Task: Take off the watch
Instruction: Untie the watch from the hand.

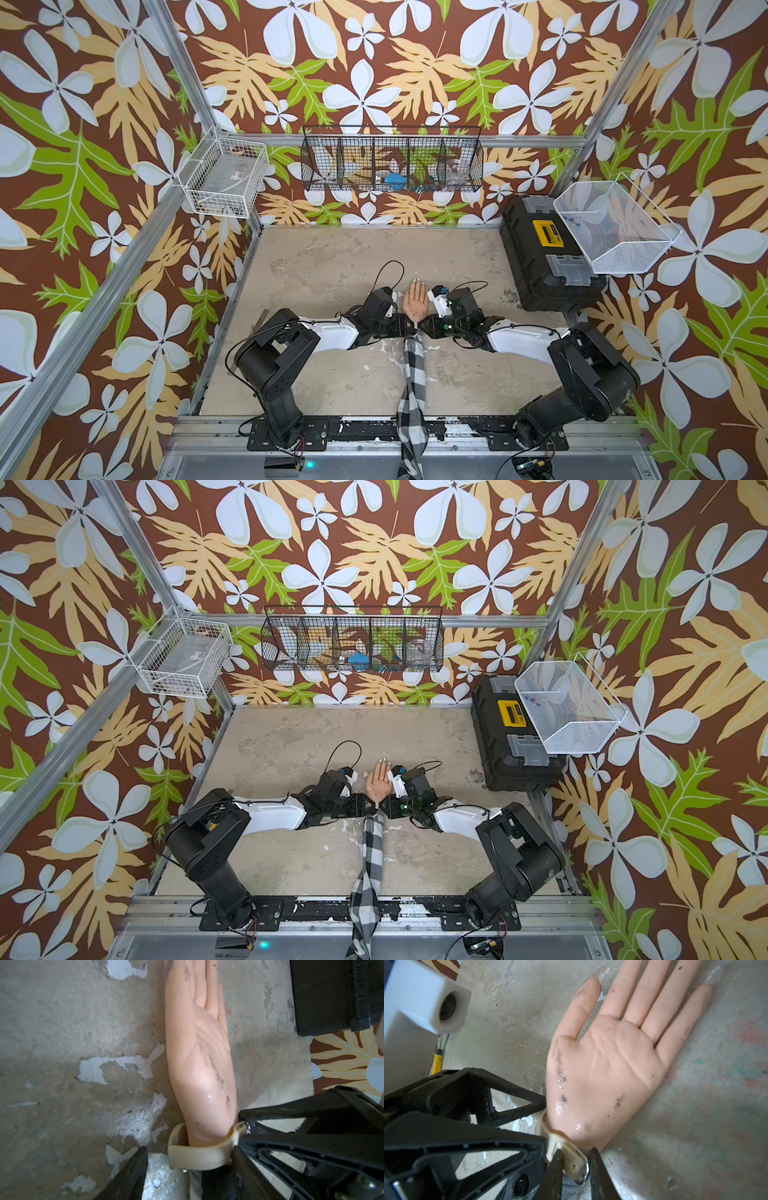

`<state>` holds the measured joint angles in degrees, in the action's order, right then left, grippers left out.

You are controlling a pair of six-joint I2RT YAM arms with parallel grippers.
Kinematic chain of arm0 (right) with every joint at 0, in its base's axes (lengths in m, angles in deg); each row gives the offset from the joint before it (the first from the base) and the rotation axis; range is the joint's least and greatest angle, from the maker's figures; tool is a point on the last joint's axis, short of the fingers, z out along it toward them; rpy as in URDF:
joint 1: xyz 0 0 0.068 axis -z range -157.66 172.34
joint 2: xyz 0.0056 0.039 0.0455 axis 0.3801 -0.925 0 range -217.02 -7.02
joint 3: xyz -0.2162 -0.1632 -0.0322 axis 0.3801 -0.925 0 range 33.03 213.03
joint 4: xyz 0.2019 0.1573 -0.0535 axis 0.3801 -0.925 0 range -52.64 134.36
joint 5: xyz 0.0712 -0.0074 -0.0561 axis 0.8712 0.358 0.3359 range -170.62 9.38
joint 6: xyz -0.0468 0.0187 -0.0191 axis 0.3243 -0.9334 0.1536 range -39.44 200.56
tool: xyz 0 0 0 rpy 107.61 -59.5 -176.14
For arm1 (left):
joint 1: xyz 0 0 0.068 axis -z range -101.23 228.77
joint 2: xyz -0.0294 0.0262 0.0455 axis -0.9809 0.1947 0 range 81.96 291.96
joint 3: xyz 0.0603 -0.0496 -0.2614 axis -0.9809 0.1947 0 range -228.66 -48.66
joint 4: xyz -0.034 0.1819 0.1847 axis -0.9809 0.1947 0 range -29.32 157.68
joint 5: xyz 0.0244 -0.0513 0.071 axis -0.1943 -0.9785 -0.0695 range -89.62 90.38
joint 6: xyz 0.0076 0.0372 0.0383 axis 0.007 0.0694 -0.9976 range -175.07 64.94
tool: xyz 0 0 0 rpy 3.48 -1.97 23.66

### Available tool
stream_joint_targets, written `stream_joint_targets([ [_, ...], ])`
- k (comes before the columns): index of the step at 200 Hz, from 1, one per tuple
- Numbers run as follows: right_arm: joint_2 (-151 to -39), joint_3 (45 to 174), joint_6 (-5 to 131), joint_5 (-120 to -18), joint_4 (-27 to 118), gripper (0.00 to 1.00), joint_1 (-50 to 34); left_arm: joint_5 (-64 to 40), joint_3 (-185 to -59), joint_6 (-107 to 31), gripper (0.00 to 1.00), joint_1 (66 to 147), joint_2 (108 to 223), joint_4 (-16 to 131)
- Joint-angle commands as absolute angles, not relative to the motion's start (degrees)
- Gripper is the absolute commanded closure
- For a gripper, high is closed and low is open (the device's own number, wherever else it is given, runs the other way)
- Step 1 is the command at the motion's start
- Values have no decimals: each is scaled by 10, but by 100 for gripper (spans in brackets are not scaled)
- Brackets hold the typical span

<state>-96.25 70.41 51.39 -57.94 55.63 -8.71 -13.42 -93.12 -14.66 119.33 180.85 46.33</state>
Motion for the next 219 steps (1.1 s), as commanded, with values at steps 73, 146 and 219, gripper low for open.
stream_joint_targets([
  [73, -948, 700, 517, -540, 562, 95, -90, -114, -899, -160, 35, 1162, 1783, 526],
  [146, -935, 678, 459, -420, 680, 97, -89, -117, -896, -161, 35, 1161, 1786, 521],
  [219, -979, 643, 368, -380, 795, 99, -78, -129, -892, -152, 35, 1161, 1782, 506],
])
